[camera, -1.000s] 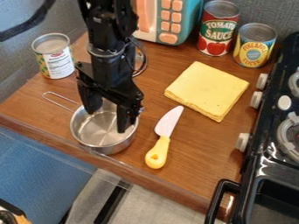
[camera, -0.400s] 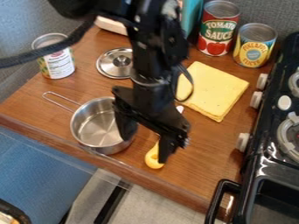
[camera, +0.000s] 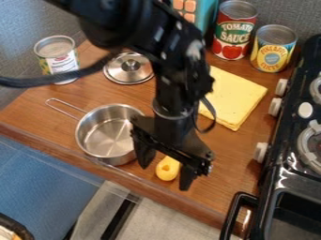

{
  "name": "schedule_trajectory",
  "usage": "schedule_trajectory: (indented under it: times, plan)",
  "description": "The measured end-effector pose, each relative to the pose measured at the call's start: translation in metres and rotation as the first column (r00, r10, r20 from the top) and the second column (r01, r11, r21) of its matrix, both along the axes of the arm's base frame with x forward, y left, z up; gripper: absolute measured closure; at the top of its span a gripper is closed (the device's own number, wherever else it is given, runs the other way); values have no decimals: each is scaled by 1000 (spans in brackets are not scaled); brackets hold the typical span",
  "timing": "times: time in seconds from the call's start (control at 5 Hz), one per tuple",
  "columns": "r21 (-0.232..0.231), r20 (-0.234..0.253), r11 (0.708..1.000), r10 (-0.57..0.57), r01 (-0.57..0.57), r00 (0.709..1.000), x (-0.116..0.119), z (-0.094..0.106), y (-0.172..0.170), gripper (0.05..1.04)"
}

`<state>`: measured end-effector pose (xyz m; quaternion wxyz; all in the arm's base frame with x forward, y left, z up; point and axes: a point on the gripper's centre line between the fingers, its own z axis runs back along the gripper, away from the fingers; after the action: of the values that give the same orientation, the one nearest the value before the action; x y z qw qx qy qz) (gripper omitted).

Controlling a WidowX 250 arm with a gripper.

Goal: Put the yellow knife on the yellow cloth

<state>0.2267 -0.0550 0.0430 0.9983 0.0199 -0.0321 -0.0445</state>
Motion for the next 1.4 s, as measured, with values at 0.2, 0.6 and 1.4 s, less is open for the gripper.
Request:
schedule_trajectory:
  times: [0.2,0.6,1.4]
  plan:
    - [18,9,999,32,-32,999,6,-13,2,83]
    - [-2,45,1000,29,-29,999,15,-21,-4,412]
    - [-57,98,995,-75,81,992,44,39,-26,531]
